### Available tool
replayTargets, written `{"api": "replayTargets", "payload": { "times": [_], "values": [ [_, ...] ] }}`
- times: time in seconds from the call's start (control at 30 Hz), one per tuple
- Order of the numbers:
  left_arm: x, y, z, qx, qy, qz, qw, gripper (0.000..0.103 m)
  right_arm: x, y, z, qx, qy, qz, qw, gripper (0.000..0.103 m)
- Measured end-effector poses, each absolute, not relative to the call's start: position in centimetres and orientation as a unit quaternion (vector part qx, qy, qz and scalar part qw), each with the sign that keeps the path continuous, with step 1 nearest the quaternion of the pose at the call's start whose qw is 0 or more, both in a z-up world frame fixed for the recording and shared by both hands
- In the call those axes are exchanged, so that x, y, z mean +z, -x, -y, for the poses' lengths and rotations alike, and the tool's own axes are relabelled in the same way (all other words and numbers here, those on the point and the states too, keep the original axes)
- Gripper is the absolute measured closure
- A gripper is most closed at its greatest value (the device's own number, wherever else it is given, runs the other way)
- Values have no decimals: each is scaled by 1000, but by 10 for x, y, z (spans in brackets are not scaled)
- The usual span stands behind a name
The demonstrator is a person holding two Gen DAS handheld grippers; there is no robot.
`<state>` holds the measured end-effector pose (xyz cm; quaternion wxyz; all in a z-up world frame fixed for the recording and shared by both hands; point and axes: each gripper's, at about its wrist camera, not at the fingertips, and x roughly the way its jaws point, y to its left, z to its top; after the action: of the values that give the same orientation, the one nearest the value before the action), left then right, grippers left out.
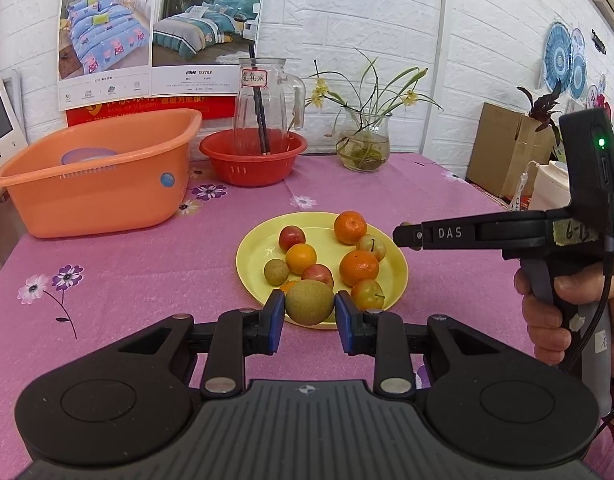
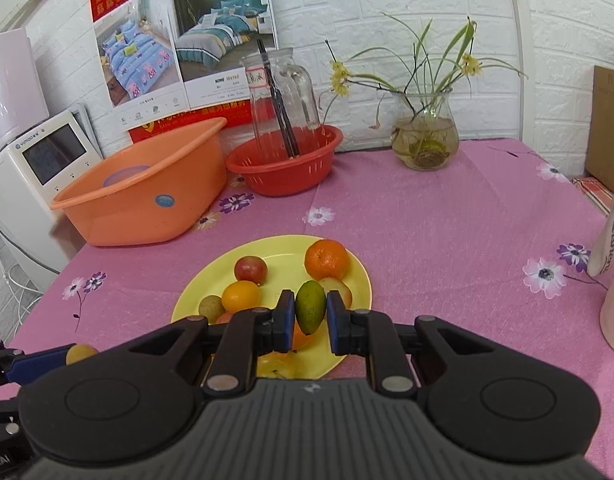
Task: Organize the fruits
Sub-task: 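Carry the kiwi in the left tool while the right tool carries the green fruit to the plate, then lower the kiwi and green fruit onto the plate and open both tools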
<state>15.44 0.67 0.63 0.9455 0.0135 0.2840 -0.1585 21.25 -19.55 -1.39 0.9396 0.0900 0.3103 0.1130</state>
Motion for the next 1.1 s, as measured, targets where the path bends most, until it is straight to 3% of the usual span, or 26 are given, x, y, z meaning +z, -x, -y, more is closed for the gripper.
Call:
{"api": "replayTargets", "payload": {
  "times": [1.1],
  "values": [
    [-2,-192,7,-160,-26,-290,943,77,-42,-234,201,110,-126,-338,926,24]
  ]
}}
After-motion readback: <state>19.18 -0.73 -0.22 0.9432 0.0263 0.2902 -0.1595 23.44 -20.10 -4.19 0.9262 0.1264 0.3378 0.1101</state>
